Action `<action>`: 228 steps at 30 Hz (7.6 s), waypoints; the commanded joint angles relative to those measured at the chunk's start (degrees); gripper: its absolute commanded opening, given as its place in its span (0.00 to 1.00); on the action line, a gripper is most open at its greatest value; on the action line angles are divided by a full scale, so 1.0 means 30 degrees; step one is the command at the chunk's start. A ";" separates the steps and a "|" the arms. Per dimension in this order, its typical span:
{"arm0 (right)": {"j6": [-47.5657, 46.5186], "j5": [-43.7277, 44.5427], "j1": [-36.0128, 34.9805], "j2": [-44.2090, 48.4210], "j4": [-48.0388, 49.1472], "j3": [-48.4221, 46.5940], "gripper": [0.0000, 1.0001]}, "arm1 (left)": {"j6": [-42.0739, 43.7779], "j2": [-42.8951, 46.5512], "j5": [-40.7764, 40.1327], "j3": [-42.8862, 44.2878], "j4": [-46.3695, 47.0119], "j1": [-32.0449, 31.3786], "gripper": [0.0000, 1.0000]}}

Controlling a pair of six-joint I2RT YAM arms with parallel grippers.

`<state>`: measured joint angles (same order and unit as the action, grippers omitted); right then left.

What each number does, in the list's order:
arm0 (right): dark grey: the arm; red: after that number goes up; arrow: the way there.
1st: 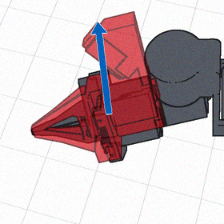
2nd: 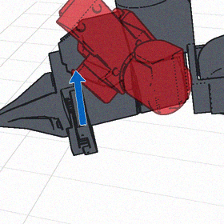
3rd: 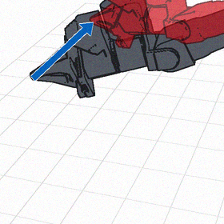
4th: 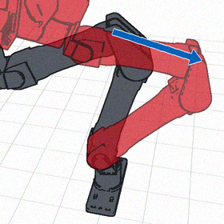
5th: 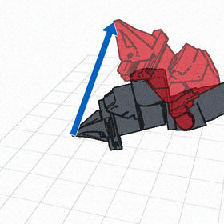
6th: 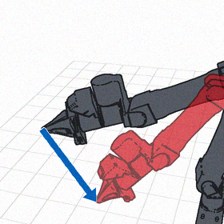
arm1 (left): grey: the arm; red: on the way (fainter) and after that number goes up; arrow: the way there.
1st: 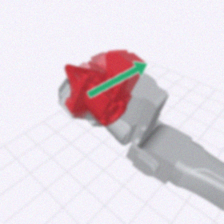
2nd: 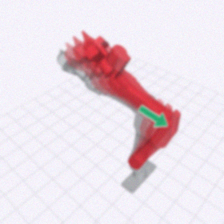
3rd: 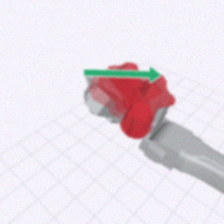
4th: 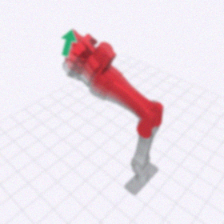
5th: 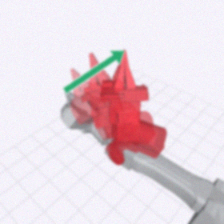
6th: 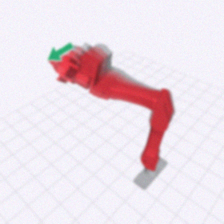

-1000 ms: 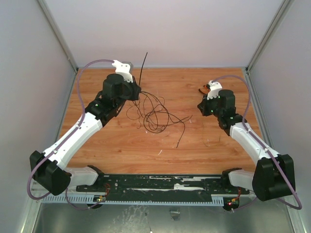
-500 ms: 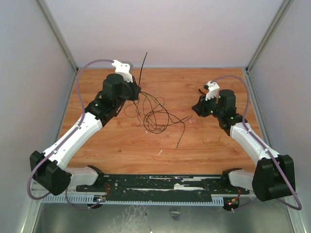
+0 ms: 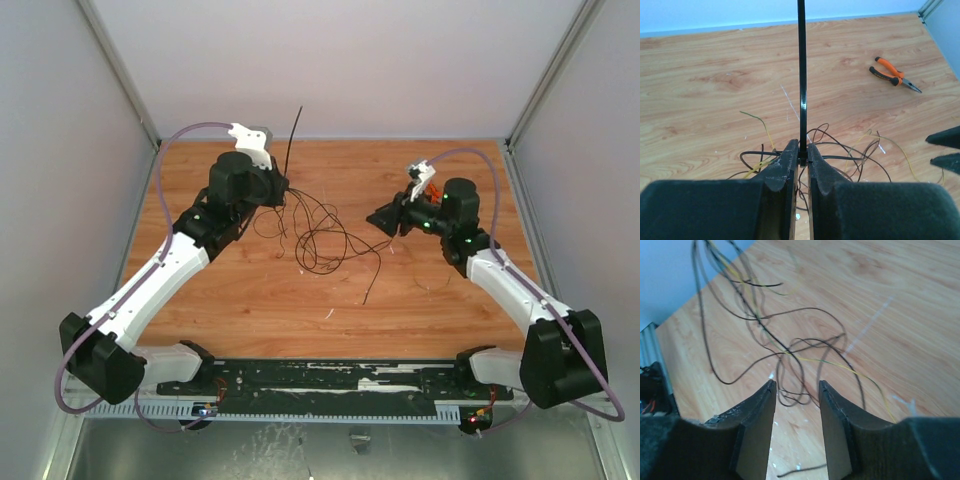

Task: Zip-tie the wires
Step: Adjust the cable at the center of the board.

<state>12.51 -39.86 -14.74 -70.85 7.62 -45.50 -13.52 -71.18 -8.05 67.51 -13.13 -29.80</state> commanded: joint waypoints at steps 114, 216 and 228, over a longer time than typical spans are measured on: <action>1.0283 0.8309 -0.8242 -0.8285 0.2094 -1.1522 0.64 | 0.0318 0.1637 0.2822 -0.1789 0.1472 0.0701 0.00; 0.6974 0.6607 -0.8482 -0.7542 -0.1545 -1.3562 0.00 | -0.0067 0.1014 0.2157 -0.0932 0.2822 -0.0123 0.38; 0.7455 0.6604 -0.8486 -0.7556 -0.1053 -1.3631 0.00 | -0.0497 0.0571 0.2940 -0.1779 0.3273 -0.0115 0.22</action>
<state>33.52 -20.16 -40.18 -95.35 2.24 -86.28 -14.61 -69.19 0.16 62.96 -4.89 -30.15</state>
